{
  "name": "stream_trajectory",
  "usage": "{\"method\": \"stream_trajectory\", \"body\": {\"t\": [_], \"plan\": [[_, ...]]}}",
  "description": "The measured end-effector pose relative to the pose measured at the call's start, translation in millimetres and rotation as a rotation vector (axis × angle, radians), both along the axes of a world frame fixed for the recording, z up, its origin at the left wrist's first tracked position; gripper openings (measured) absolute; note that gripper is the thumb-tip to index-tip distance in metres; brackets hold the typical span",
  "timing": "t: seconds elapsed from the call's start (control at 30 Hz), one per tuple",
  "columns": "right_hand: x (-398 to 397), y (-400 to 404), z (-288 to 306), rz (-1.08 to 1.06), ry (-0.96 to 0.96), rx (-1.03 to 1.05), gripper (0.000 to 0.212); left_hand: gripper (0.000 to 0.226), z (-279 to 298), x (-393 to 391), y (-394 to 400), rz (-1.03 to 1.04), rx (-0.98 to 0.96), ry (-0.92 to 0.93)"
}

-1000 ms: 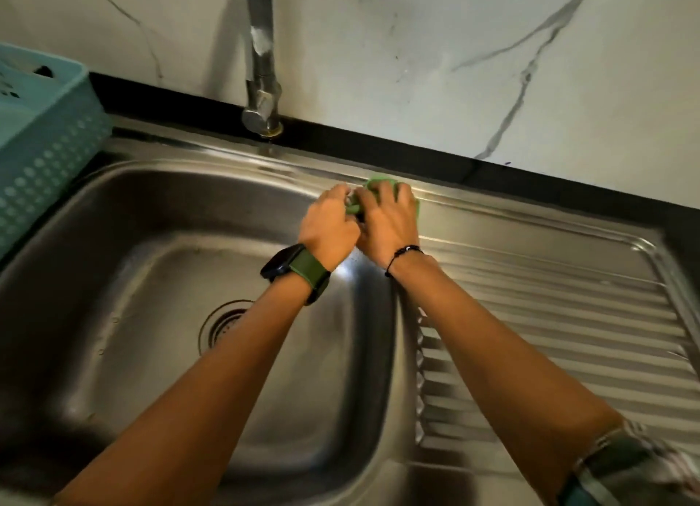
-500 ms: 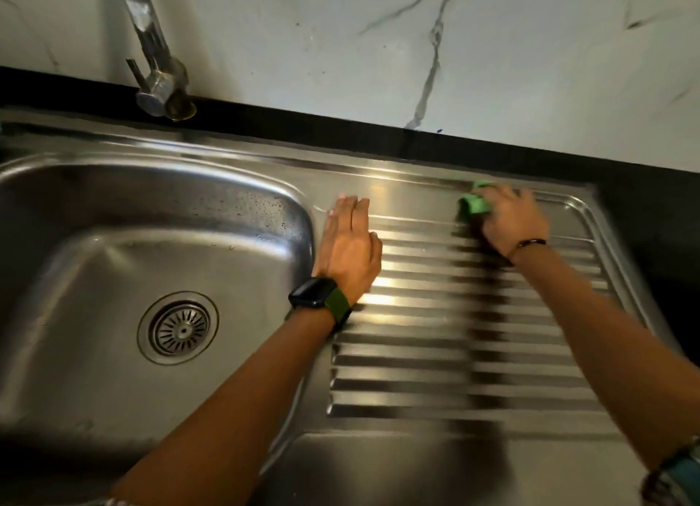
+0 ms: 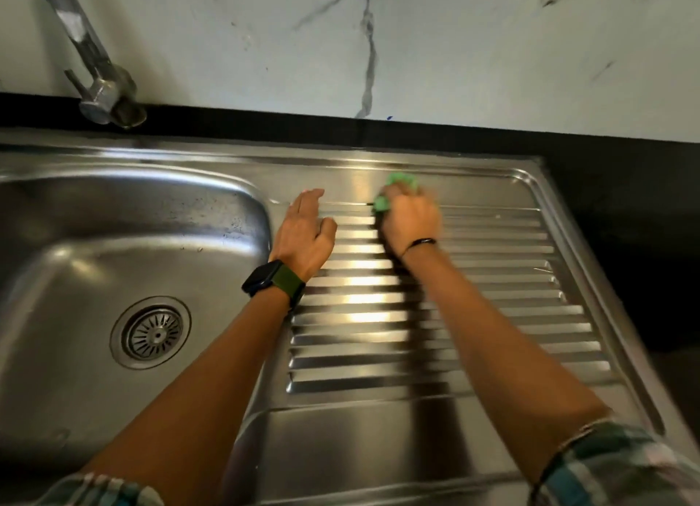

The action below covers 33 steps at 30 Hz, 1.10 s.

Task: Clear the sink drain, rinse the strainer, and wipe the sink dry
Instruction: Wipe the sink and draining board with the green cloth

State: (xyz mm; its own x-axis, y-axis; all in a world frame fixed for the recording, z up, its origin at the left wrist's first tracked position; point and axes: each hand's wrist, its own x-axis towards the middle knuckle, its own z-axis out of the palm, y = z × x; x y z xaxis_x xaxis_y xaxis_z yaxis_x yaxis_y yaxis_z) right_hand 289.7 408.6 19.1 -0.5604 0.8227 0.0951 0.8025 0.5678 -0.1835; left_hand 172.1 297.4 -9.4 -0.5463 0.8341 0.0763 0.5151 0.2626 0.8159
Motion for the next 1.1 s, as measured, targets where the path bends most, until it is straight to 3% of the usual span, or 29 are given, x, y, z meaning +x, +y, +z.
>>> {"method": "stream_trajectory", "body": {"t": [0.13,0.27,0.43,0.53,0.6,0.73,0.83,0.93,1.1], "plan": [[-40,-51,-4,0.289,0.012,0.013,0.031,0.04,0,2,-4,0.0,0.074,0.011],[-17,-31,-2,0.359,-0.051,0.107,0.033,0.043,3,2,-9,-0.048,0.013,0.102],[86,31,-2,0.054,-0.069,0.021,0.048,0.047,7,7,-12,-0.117,-0.139,0.192],[157,56,4,-0.261,-0.078,0.0,0.047,0.047,7,9,-12,-0.115,-0.16,0.215],[174,52,7,-0.329,-0.084,-0.002,0.044,0.048,10,11,-11,-0.132,-0.145,0.202],[128,2,4,-0.217,-0.096,-0.053,0.049,0.052,14,15,-14,-0.144,-0.111,0.128],[62,-60,0,0.009,-0.006,-0.087,0.042,0.061,18,21,-19,-0.141,-0.062,0.037],[18,-120,-2,0.23,0.023,-0.106,0.044,0.055,23,29,-29,-0.103,0.03,-0.161],[59,-119,-2,0.396,0.012,-0.083,0.04,0.042,21,44,-57,-0.098,0.065,-0.224]]}}
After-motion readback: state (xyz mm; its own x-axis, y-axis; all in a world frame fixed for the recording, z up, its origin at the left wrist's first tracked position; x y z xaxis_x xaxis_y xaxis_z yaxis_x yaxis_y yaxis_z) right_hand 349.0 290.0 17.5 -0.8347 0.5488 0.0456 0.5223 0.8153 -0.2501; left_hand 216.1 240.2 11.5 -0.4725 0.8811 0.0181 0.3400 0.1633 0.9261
